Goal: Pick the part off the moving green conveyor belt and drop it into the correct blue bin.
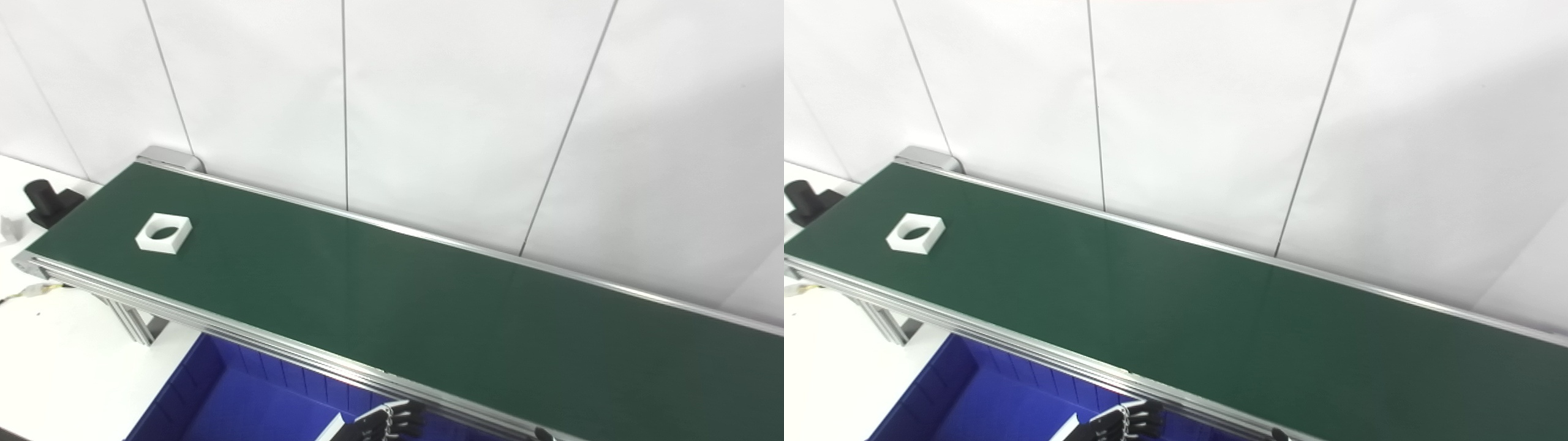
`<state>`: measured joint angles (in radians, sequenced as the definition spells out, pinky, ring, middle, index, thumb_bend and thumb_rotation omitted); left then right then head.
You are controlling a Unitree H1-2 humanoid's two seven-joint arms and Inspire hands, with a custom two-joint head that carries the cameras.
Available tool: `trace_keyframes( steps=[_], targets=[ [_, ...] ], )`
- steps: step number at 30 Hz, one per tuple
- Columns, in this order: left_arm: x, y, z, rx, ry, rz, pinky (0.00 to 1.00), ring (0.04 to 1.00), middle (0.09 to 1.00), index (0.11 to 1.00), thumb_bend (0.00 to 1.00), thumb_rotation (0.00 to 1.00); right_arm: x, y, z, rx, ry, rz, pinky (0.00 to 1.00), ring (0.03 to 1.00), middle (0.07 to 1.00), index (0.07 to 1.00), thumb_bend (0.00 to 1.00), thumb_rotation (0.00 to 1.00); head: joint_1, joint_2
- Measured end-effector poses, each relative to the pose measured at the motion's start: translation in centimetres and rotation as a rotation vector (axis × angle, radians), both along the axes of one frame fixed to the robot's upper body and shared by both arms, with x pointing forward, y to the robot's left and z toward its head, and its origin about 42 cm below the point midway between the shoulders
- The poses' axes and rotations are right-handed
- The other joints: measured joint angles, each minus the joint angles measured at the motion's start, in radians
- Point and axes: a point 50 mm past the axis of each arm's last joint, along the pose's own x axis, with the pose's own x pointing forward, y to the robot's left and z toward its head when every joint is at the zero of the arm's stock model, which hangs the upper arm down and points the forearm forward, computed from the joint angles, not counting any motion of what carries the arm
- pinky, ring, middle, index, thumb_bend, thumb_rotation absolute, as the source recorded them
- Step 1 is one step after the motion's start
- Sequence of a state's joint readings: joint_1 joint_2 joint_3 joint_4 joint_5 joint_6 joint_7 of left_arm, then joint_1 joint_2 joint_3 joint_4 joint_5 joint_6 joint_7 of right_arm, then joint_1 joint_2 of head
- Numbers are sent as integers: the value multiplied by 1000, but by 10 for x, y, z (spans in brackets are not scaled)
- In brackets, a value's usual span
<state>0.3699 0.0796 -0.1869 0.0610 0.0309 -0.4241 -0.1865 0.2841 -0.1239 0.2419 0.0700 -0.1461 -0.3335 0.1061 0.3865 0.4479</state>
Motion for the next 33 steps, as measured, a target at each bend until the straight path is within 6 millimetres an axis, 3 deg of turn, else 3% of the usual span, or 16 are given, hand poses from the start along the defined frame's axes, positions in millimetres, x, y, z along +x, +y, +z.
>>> trace_keyframes(
  steps=[11, 16, 20, 26, 33],
  targets=[
    [3, 1, 29, -23, -96, 32, 688, 747, 778, 805, 937, 447, 1, -3, 1, -1, -2, -4, 799, 870, 892, 950, 652, 635, 14, 12],
    [7, 8, 62, -18, -182, 58, 706, 767, 794, 817, 952, 369, 2, -5, 1, -5, -4, -1, 800, 869, 889, 949, 650, 633, 15, 14],
    [14, 19, 85, 6, -258, 74, 707, 768, 795, 827, 956, 361, 6, -4, 2, -5, -11, 2, 800, 869, 889, 948, 638, 629, 18, 12],
    [37, 36, 130, 51, -348, 61, 719, 796, 827, 829, 952, 414, 11, -3, 2, -5, -17, 4, 797, 867, 887, 947, 626, 630, 15, 18],
    [68, 57, 157, 199, -397, 89, 741, 820, 845, 821, 867, 475, 11, -1, -1, -3, -4, 5, 797, 868, 887, 944, 643, 644, 3, 21]
  ],
)
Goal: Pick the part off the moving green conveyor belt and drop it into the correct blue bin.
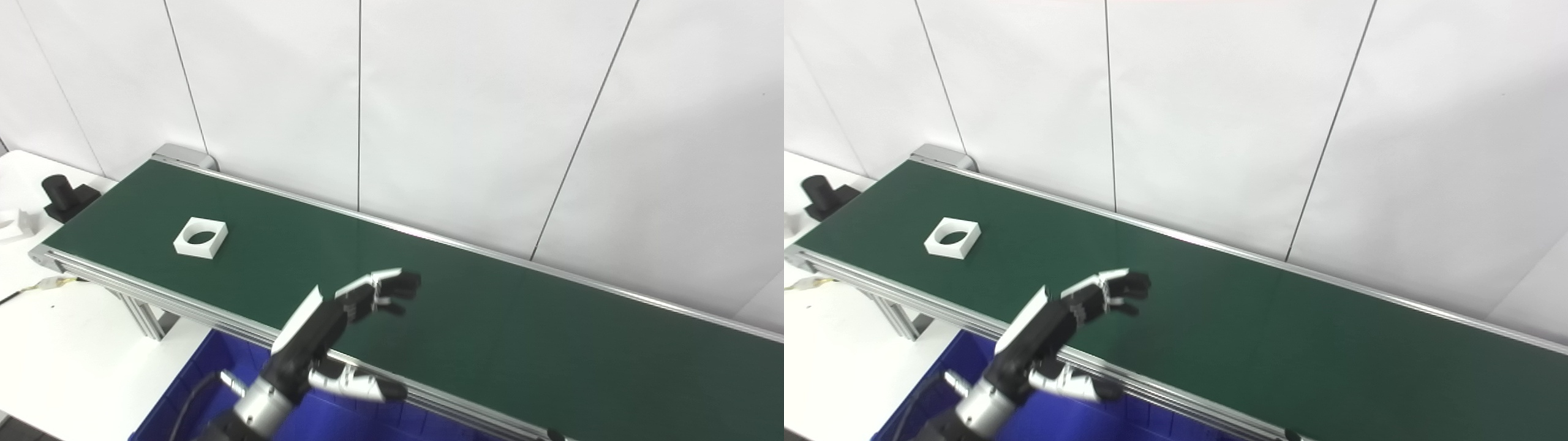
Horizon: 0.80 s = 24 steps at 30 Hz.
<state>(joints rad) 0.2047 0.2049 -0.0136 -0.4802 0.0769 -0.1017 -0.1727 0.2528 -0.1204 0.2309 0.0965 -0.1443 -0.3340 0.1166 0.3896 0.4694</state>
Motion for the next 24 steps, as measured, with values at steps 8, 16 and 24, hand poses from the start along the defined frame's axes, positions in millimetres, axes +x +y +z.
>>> trace_keyframes(
  steps=[8, 16, 24],
  targets=[
    [20, 34, 18, 147, 8, 64, 789, 850, 868, 847, 826, 452, 0, 1, 0, 5, 0, 1, 793, 864, 884, 941, 659, 657, -21, 17],
    [46, 53, 40, 201, 4, 73, 820, 884, 894, 859, 845, 389, 0, 4, 1, 11, -1, 1, 788, 862, 884, 941, 671, 657, -34, 21],
    [72, 86, 33, 391, 66, 150, 814, 881, 889, 855, 841, 243, 0, 5, 1, 13, -3, 0, 786, 860, 885, 941, 665, 650, -31, 20]
  ],
)
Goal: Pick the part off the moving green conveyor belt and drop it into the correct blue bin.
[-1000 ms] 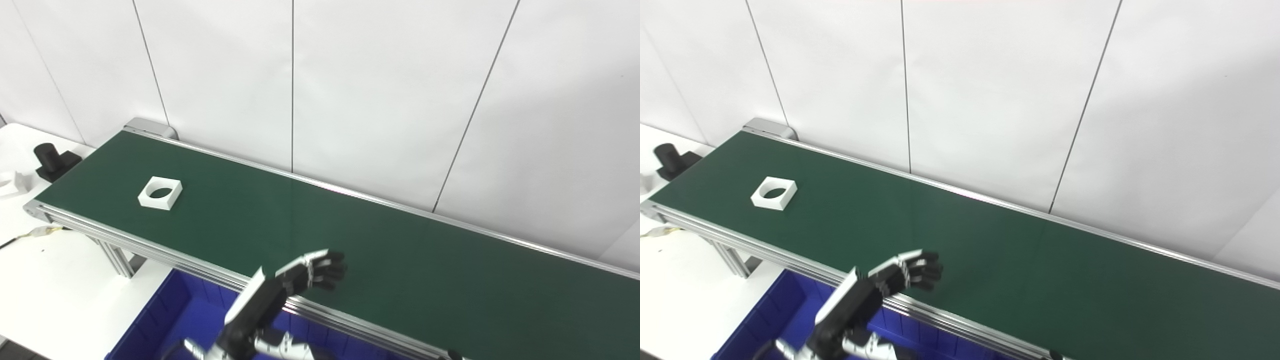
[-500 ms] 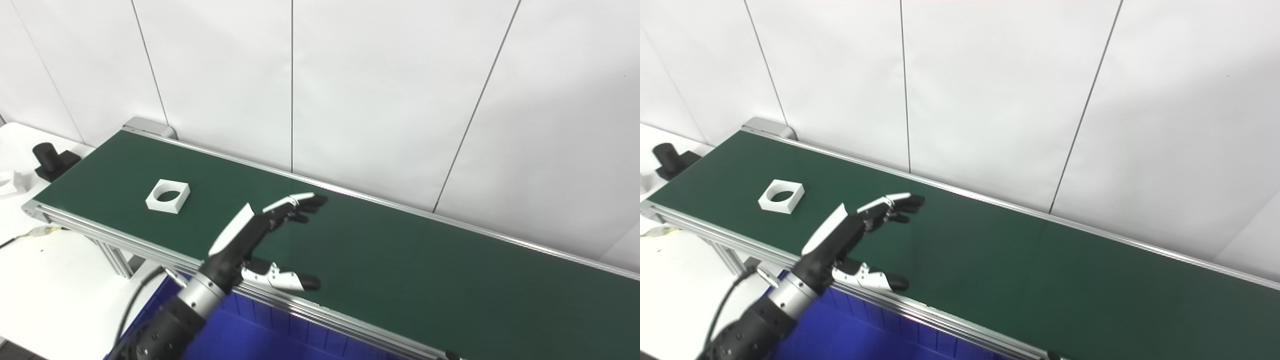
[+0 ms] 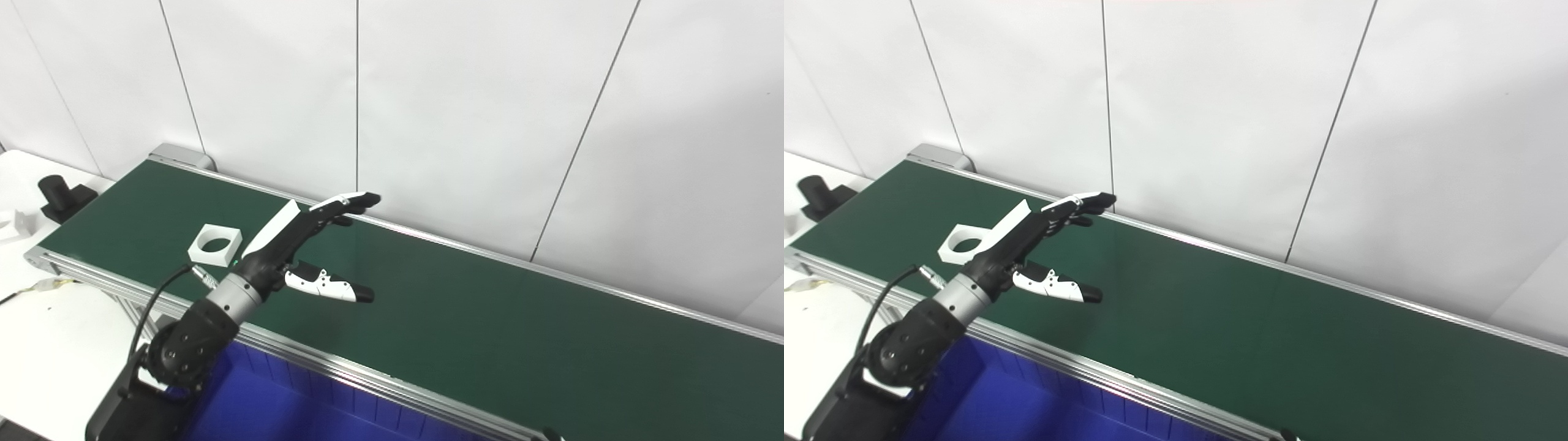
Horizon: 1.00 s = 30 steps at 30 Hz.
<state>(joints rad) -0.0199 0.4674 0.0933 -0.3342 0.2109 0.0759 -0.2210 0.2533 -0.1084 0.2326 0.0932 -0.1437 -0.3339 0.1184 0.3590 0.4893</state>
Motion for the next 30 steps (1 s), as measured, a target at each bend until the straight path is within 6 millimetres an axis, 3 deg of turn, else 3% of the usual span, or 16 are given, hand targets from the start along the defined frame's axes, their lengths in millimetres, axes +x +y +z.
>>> trace_keyframes(
  steps=[7, 14, 18, 23, 30],
  targets=[
    [25, 20, -6, 154, 93, 61, 797, 889, 872, 848, 870, 151, 0, 1, 0, 1, -1, 1, 776, 857, 884, 942, 669, 664, 11, -11],
    [45, 33, -7, 215, 165, 118, 791, 910, 913, 860, 870, 97, 0, 3, 0, 4, -1, 1, 786, 857, 883, 938, 685, 671, 12, -14],
    [51, 53, -12, 264, 207, 176, 784, 911, 918, 880, 881, 33, 0, 3, 0, 4, 0, 1, 782, 860, 885, 941, 667, 664, 14, -14],
    [53, 72, -19, 321, 254, 238, 784, 905, 915, 887, 890, 32, 0, 3, 0, 5, 0, 2, 789, 865, 888, 944, 667, 662, 18, -14],
    [61, 73, -29, 470, 318, 278, 804, 892, 911, 888, 875, 15, 0, 2, 0, 7, 0, 2, 792, 866, 889, 948, 667, 665, 35, -14]
  ],
)
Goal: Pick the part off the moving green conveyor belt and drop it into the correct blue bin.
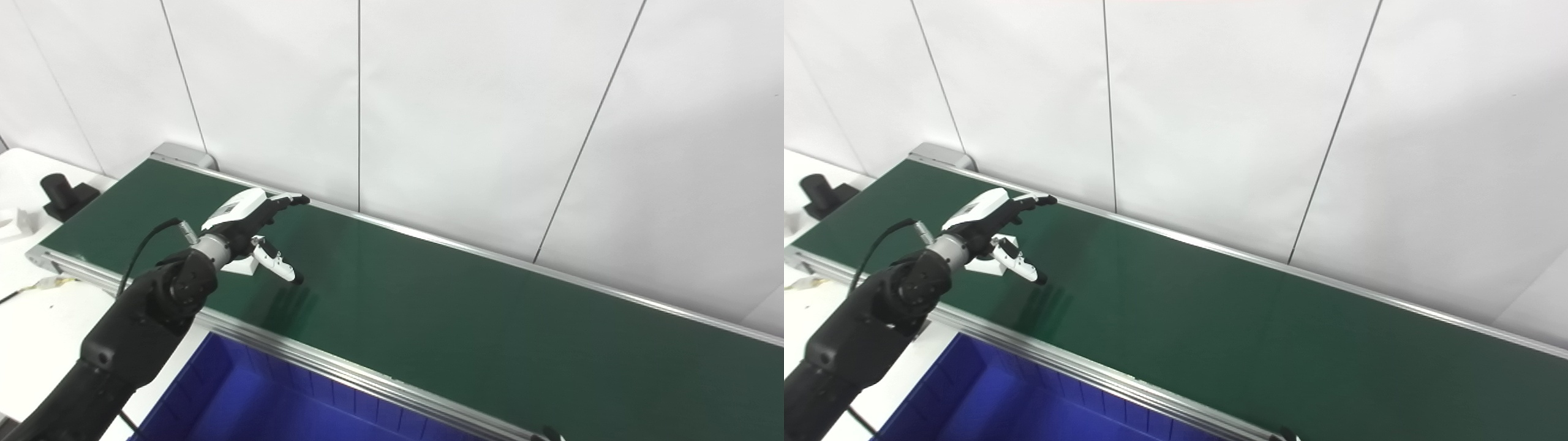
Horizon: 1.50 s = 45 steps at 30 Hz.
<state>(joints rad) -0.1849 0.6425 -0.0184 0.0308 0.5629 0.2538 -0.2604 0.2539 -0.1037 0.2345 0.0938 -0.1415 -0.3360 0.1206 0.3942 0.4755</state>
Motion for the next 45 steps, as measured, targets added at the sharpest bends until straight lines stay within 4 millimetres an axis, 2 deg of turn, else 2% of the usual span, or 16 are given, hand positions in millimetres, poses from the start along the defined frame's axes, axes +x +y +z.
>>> trace_keyframes(
  steps=[7, 15, 19, 23, 27, 32, 38, 45],
  targets=[
    [18, 10, 5, 109, 38, 12, 800, 875, 898, 889, 895, 0, -1, -1, 0, 0, 3, -3, 794, 864, 888, 947, 662, 662, 6, 3],
    [19, 22, -20, 200, 106, 43, 732, 830, 876, 872, 912, 0, -2, -3, 2, 1, -2, 1, 806, 873, 900, 959, 624, 653, 26, -2],
    [22, 19, -24, 254, 92, 29, 704, 834, 891, 878, 911, 0, -4, -4, 4, 4, -7, -1, 810, 874, 905, 961, 613, 652, 37, -2],
    [27, 19, -25, 267, 101, 25, 751, 873, 912, 884, 907, 0, -4, -4, 4, 4, -6, -1, 819, 878, 908, 965, 599, 649, 40, 0],
    [32, 17, -29, 289, 120, 19, 789, 872, 906, 873, 923, 0, -7, -5, 3, 9, 1, -6, 817, 874, 905, 964, 597, 655, 45, 0],
    [33, 23, -36, 294, 148, 32, 740, 845, 890, 874, 911, 0, -9, -6, 2, 8, 5, -7, 821, 878, 907, 968, 587, 659, 46, 0],
    [37, 25, -47, 305, 187, 28, 840, 894, 923, 871, 911, 0, -10, -7, 3, 6, 3, -7, 819, 874, 905, 966, 585, 656, 43, 3],
    [50, 20, -48, 337, 191, -1, 790, 829, 882, 853, 919, 0, -11, -7, 2, 8, 6, -7, 821, 876, 907, 969, 591, 662, 40, 8]
  ],
)
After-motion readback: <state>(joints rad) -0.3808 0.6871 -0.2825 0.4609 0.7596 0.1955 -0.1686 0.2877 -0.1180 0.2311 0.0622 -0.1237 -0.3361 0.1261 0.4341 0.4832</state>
